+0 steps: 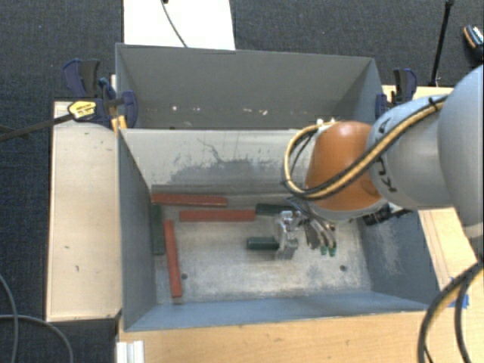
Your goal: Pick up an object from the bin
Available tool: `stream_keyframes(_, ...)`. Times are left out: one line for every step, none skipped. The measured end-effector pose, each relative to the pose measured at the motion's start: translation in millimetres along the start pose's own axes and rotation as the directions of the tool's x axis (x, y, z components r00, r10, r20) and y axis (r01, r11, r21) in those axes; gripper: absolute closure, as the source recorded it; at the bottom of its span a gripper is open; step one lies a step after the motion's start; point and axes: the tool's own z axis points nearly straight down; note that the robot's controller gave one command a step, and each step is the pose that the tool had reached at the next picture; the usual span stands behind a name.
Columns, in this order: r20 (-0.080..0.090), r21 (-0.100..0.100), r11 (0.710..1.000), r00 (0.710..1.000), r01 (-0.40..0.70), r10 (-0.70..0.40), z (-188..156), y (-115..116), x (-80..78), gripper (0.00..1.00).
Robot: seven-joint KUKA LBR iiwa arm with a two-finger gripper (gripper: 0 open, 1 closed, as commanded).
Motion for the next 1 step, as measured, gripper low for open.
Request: stream_keyframes(0.009, 0.001, 1.0, 1.0, 0.028, -0.028, -150.9, -5.1, -3.3, 1.0)
